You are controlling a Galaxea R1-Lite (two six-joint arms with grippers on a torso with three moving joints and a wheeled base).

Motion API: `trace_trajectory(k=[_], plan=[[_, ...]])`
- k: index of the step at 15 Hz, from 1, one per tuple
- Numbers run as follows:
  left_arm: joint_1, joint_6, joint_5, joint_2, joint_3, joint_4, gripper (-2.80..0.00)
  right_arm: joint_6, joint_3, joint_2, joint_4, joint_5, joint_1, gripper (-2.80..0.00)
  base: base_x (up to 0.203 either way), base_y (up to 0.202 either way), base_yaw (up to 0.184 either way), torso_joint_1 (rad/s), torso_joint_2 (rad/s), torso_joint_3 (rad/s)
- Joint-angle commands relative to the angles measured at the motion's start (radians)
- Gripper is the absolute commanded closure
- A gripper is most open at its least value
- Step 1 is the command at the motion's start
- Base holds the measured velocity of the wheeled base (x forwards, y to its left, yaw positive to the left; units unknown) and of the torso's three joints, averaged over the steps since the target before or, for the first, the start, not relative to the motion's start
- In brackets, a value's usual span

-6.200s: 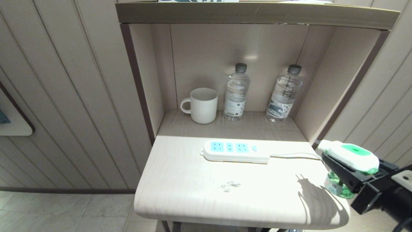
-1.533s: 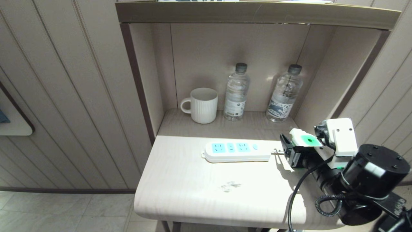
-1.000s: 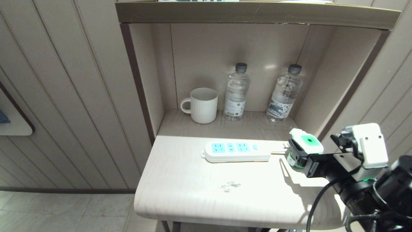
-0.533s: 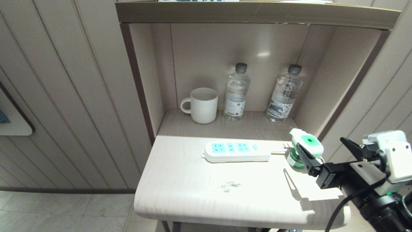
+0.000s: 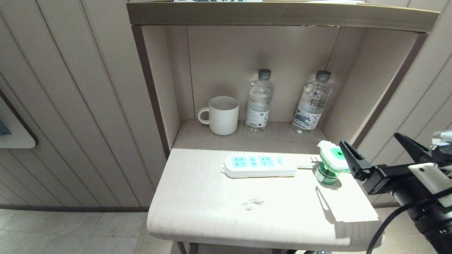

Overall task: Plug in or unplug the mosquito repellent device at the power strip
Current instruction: Place the mosquito repellent liquid on the table, then pick up the mosquito repellent liquid

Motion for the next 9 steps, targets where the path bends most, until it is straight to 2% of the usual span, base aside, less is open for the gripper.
trace_trajectory(k=[1,4,5,9], plan=[[0.0,0.0,0.0,0.002,-0.001,0.0,0.0,0.0,-0.071,-0.11,0.179,-0.003,0.016,-2.8,0.0,0.0,0.0,0.0,0.0,0.0],[0.0,0.0,0.0,0.002,-0.001,0.0,0.0,0.036,-0.162,-0.292,0.564,-0.026,0.085,-2.8,0.0,0.0,0.0,0.0,0.0,0.0],[0.0,0.0,0.0,0.002,-0.001,0.0,0.0,0.063,-0.183,-0.341,0.681,-0.033,0.095,0.0,0.0,0.0,0.0,0.0,0.0,0.0],[0.0,0.0,0.0,0.002,-0.001,0.0,0.0,0.145,-0.278,-0.46,1.178,-0.044,0.102,0.0,0.0,0.0,0.0,0.0,0.0,0.0]])
